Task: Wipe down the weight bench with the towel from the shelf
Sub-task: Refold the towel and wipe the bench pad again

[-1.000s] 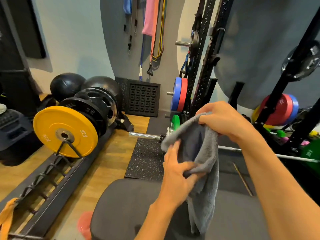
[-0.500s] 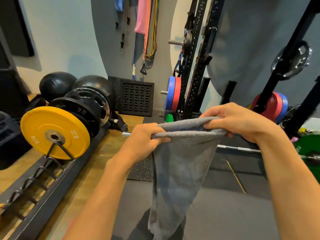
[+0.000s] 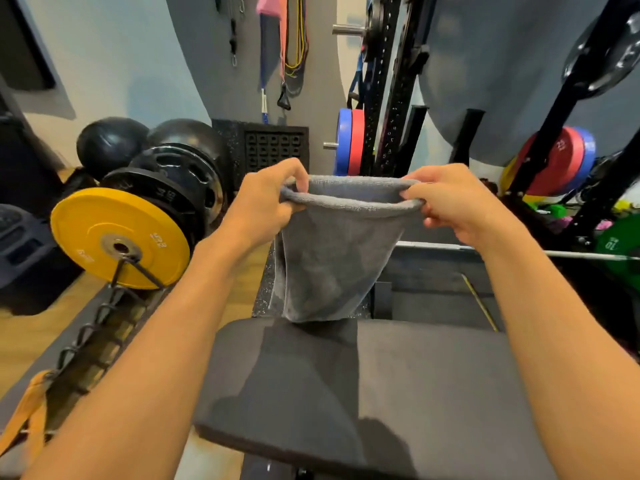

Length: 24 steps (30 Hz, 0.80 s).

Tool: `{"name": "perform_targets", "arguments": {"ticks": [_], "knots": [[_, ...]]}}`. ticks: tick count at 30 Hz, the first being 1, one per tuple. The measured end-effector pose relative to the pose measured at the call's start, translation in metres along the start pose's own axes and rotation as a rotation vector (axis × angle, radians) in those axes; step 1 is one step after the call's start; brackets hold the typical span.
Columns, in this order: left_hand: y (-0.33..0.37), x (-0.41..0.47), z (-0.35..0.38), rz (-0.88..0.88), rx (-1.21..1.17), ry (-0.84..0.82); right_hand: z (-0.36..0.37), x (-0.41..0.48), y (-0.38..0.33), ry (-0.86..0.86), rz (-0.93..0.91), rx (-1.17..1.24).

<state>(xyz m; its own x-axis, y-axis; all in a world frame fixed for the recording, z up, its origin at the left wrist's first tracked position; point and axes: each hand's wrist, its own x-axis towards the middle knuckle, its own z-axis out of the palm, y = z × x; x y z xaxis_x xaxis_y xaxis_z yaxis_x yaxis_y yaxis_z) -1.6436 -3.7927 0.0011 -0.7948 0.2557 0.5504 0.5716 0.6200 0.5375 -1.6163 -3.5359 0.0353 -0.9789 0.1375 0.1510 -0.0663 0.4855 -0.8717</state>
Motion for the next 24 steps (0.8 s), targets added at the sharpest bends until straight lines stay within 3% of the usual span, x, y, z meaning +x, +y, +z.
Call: {"name": "perform_targets", "arguments": {"ticks": [2, 5, 8, 10, 14, 18, 20, 22, 24], "knots": [[-0.008, -0.035, 0.005, -0.046, -0.117, -0.075, 0.001, -0.026, 0.018, -0.105, 0.004, -0.073], [-0.02, -0.101, 0.023, -0.126, -0.262, -0.395, 0.003, -0.068, 0.055, -0.358, 0.06, -0.233], [-0.035, -0.143, 0.053, -0.214, -0.29, -0.698, 0.023, -0.088, 0.09, -0.623, 0.2, -0.408], [-0.048, -0.151, 0.072, -0.292, -0.318, -0.787, 0.037, -0.085, 0.109, -0.707, 0.307, -0.433], [-0.079, -0.133, 0.101, -0.525, -0.395, -0.665, 0.056, -0.053, 0.137, -0.542, 0.517, -0.112], [-0.101, -0.104, 0.14, -0.622, -0.194, -0.317, 0.088, -0.015, 0.16, -0.186, 0.53, 0.177], [-0.105, -0.112, 0.157, -0.759, -0.091, -0.202, 0.109, -0.011, 0.182, -0.171, 0.409, -0.133], [-0.1, -0.138, 0.174, -0.918, -0.001, -0.212, 0.132, -0.026, 0.211, -0.281, 0.371, -0.481], [-0.086, -0.16, 0.189, -0.933, 0.066, -0.259, 0.15, -0.045, 0.233, -0.293, 0.408, -0.548]]}}
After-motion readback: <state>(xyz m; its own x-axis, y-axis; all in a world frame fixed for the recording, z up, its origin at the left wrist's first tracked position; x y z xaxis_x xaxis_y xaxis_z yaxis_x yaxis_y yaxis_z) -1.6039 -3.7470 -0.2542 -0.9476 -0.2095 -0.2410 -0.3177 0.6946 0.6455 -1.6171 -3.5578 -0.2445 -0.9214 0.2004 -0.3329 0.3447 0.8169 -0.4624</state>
